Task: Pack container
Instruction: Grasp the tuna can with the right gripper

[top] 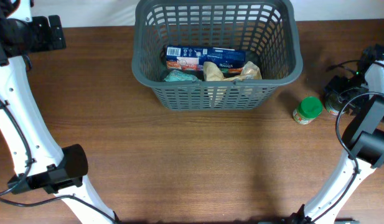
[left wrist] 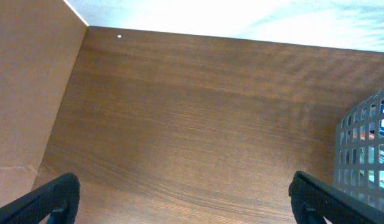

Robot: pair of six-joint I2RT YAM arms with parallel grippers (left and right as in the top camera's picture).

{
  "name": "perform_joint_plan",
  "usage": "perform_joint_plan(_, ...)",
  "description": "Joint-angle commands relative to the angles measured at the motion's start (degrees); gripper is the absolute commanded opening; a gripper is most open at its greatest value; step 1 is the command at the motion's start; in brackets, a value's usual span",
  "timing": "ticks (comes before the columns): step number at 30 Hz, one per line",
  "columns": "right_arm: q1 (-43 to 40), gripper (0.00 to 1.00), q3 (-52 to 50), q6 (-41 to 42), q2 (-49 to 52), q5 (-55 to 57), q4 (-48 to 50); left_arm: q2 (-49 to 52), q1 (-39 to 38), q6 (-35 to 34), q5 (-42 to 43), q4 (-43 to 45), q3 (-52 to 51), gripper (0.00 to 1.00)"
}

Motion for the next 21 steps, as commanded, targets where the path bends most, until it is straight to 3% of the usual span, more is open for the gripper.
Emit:
perform_joint_plan(1, -0.09, 0.99, -0.52, -0.26, 0.44, 0.5, 0.72, -0.39, 0.13, -0.52, -0.02, -0.11, -0.33, 0.99)
perform_joint_plan(21, -0.04, 0.99, -4.74, 1.64, 0.44, -3.41, 3.52, -0.39, 0.13, -0.52, 0.0, -0.11, -0.33, 0.99)
